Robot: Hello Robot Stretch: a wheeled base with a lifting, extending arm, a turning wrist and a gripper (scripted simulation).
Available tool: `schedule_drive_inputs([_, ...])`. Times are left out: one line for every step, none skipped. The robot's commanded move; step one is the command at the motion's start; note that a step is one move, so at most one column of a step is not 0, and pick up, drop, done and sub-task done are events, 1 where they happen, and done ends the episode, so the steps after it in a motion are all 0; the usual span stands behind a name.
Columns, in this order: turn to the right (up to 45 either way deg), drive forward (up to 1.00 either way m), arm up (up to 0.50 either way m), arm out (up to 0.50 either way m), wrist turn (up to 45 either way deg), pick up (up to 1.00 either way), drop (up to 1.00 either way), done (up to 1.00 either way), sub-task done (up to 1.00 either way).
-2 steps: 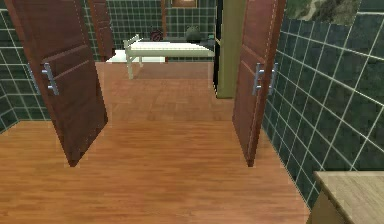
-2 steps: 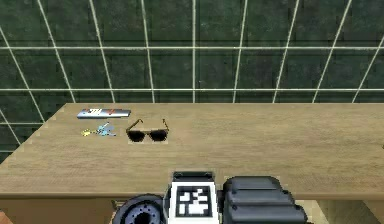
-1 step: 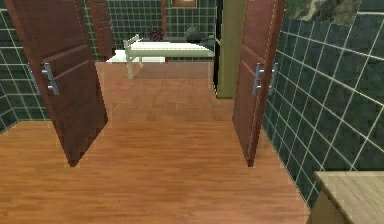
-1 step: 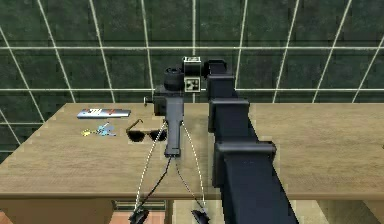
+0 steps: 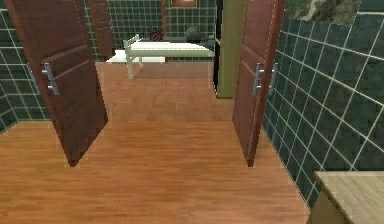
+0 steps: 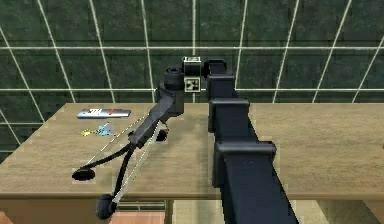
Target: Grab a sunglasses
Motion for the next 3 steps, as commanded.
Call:
schedule_drive_inputs([0.0,0.00,0.00,0.00,45.0,0.00,0.00,0.00,0.00])
schedule_drive_inputs([0.0,0.00,0.00,0.00,45.0,0.00,0.00,0.00,0.00])
schedule_drive_inputs([0.0,0.00,0.00,0.00,18.0,0.00,0.00,0.00,0.00])
